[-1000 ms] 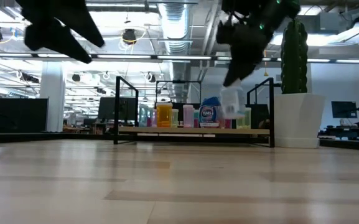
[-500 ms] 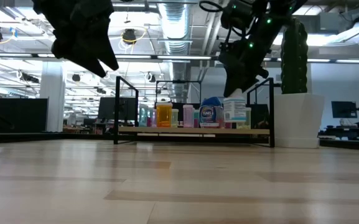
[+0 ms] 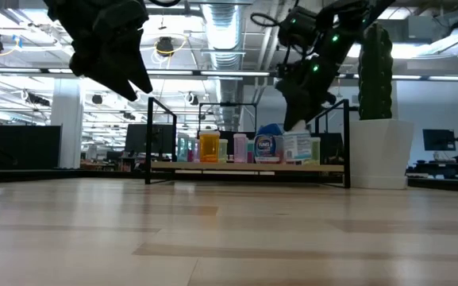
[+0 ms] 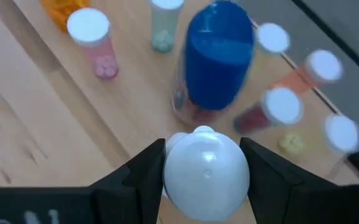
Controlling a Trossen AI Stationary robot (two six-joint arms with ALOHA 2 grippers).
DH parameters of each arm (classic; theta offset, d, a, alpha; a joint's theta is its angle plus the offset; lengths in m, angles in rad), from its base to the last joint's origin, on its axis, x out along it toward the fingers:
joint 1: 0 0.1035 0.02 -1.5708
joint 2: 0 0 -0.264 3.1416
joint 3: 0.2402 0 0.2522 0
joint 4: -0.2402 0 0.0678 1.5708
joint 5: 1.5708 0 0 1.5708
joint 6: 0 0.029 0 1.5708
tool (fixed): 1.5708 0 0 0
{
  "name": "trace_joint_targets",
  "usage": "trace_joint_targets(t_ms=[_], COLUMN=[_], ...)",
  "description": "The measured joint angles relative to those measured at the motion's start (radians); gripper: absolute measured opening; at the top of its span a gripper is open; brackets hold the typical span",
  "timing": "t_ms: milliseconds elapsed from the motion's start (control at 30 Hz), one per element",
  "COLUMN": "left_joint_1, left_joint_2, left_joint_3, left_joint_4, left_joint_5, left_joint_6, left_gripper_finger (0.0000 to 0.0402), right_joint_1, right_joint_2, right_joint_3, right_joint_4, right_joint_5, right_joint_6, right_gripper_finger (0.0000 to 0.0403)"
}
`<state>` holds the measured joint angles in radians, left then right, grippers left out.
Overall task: Pick and place medicine bottles onto shelf by color
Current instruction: Put the white pill bottle on the shelf, then put the yellow pill bottle on the shelf
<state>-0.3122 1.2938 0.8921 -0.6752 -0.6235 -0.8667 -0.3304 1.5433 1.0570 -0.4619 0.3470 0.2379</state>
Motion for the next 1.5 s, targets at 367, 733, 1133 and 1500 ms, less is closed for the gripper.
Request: trace_joint_targets(t_ms=[367, 733, 1133, 1500], left_joint_1=[0.0, 0.0, 0.0, 0.0], left_joint_2=[0.0, 0.0, 0.0, 0.0], left_joint_3=[0.0, 0.0, 0.0, 0.0], left_joint_4=[-0.002, -0.007, -0.007, -0.007], left_joint_5=[0.002, 0.009, 0.009, 0.01], left_joint_6=[0.009, 0.008, 0.005, -0.017], left_gripper_finger=[0.027, 0.027, 0.027, 0.027], right_joint_1=[-0.013, -0.031, -0.033, -0.026], right_joint_2=[0.063, 0.053, 0.054, 0.055], right_joint_3=[0.001, 0.0, 0.004, 0.146], right_joint_4=[0.099, 0.058, 0.033, -0.152], right_joint_5=[0.0, -0.007, -0.007, -0.007], right_joint_6=[-0.034, 0.001, 0.0, -0.048], right_gripper_finger=[0.0203, 0.0203, 0.0243, 0.027])
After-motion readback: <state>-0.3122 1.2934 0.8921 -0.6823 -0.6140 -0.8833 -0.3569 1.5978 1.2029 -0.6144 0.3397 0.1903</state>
